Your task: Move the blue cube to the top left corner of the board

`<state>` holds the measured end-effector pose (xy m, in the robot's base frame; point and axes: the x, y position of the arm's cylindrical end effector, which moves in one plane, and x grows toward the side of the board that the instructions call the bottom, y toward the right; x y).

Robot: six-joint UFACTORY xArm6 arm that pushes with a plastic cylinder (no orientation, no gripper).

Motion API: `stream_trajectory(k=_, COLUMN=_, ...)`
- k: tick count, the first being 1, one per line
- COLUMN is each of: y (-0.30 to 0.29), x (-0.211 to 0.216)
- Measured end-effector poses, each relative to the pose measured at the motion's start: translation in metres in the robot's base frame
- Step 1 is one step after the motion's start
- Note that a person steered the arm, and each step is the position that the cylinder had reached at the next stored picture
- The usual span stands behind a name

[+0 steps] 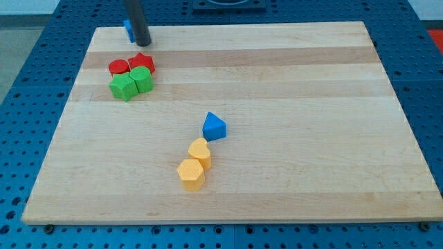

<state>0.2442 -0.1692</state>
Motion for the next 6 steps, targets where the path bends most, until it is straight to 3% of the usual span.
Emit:
stream_trajectory(k=1, y=0.045, x=-0.029)
stream_trajectory(k=2, y=0.047, x=-0.052)
stream_trajectory(k=6, y=-0.046, x=-0.046)
